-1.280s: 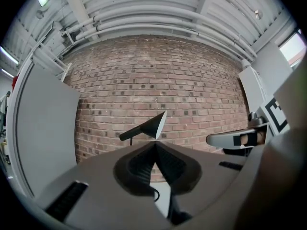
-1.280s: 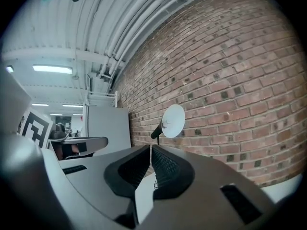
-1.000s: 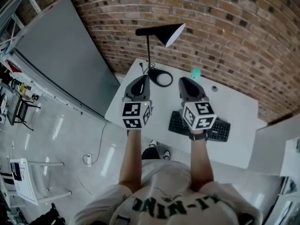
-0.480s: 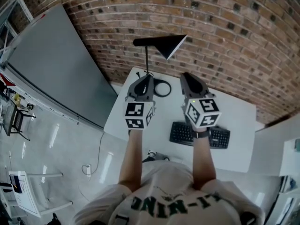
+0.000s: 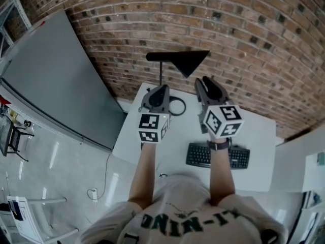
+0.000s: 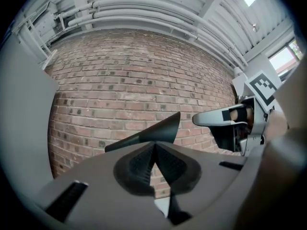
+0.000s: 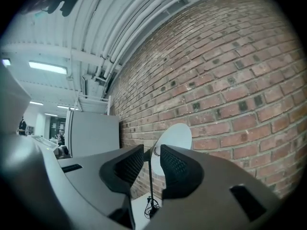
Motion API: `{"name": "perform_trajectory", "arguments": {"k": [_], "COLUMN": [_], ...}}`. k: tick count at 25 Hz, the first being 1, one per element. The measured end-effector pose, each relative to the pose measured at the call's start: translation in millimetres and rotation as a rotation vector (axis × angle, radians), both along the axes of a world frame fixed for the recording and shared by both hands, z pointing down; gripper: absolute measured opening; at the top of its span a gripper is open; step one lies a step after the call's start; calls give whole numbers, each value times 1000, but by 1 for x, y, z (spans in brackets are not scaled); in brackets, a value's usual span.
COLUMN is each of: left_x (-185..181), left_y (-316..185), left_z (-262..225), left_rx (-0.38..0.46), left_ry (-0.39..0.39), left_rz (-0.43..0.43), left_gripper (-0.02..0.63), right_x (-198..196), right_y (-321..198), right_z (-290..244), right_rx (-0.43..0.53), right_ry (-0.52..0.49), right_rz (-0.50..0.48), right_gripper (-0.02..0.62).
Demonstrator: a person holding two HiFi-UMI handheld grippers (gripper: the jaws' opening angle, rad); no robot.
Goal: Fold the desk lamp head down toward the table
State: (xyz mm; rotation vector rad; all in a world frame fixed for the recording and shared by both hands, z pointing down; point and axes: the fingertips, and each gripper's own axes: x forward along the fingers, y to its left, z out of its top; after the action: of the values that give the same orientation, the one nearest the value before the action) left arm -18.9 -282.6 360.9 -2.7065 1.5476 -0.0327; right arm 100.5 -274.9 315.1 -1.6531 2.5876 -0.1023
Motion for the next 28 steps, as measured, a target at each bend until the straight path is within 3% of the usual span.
{"name": "perform_trajectory", "arguments": {"k": [5, 17, 23, 28], "left_x": [-4, -13, -5, -4], "left_y": [-15, -49, -58, -63], "left_z": [7, 7, 8, 14], "left_rx": [-21, -24, -23, -35], "left_ry": [7, 28, 25, 24], "left_rz": [11, 2, 16, 21], "left_gripper": [-6, -6, -6, -6], "right_x": [0, 0, -4, -11], "right_y": [-19, -51, -55, -53], "right_z": [-3, -6, -6, -9], "right_rx": [-5, -30, -36, -30], "right_ry": [-63, -143, -202, -190], "right_rz": [4, -9, -53, -64], "right_gripper": [134, 135, 89, 35]}}
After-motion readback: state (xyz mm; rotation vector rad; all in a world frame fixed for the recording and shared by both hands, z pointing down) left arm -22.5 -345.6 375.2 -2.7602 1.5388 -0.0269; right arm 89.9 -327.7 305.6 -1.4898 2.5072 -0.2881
